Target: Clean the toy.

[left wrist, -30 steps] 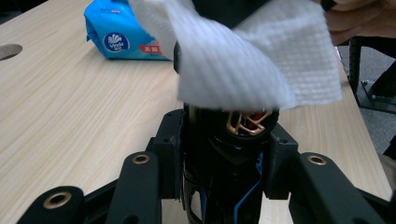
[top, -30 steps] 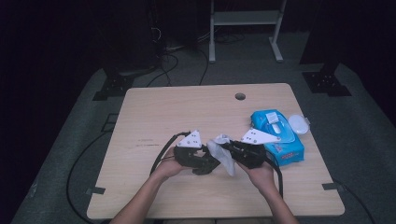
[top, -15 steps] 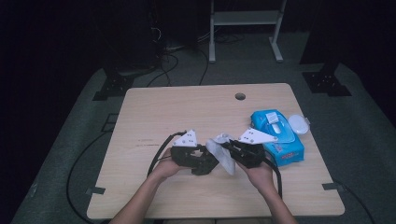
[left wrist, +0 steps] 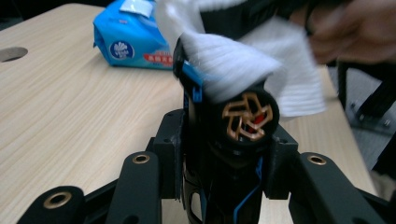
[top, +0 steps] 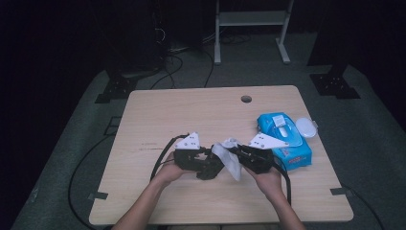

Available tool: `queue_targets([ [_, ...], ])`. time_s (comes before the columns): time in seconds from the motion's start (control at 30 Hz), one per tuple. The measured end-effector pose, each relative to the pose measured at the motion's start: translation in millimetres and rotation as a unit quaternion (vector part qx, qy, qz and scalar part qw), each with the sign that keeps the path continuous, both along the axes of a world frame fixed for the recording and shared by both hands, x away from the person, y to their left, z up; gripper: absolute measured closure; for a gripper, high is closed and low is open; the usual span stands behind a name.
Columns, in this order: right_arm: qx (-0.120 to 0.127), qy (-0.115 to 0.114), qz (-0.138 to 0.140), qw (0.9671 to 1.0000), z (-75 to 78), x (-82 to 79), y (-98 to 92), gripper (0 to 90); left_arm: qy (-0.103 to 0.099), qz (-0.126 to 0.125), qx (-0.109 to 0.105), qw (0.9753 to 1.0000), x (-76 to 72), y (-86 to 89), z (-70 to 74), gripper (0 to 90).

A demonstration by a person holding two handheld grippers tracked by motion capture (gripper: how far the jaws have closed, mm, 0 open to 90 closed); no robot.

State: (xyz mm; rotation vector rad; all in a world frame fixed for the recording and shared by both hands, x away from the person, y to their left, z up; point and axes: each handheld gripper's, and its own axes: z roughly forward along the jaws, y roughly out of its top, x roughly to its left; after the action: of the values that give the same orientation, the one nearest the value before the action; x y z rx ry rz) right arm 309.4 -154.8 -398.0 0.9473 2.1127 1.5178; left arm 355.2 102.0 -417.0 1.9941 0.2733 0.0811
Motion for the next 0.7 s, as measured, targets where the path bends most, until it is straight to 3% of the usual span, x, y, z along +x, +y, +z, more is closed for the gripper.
queue_targets([
  [0.07,0.013,0.012,-0.003,0.9998,-4.3,0.7,-3.3,84.6,-0.006,0.0,0.008,1.0,-0.5,-1.5,0.2,58.3],
  [0.17,0.032,0.003,0.009,0.9995,0.4,-1.4,0.3,84.6,-0.008,-0.006,0.012,0.9999,-1.8,-5.2,0.5,58.3],
  [0.23,0.033,-0.003,0.011,0.9994,2.9,-1.3,2.5,84.6,-0.009,-0.004,0.01,0.9999,-1.4,-4.4,1.8,58.3],
  [0.43,0.03,0.016,0.0,0.9994,-7.3,1.6,-4.3,84.6,-0.008,-0.003,0.01,0.9999,-0.9,-2.2,1.3,58.3],
  [0.6,0.045,0.001,0.009,0.999,2.2,0.4,1.7,84.6,-0.006,-0.005,0.005,1.0,-1.0,-3.9,1.8,58.3],
  [0.7,0.044,0.002,0.004,0.999,-0.5,1.8,0.1,84.6,-0.005,-0.002,0.001,1.0,-0.6,-0.2,3.4,58.3],
])
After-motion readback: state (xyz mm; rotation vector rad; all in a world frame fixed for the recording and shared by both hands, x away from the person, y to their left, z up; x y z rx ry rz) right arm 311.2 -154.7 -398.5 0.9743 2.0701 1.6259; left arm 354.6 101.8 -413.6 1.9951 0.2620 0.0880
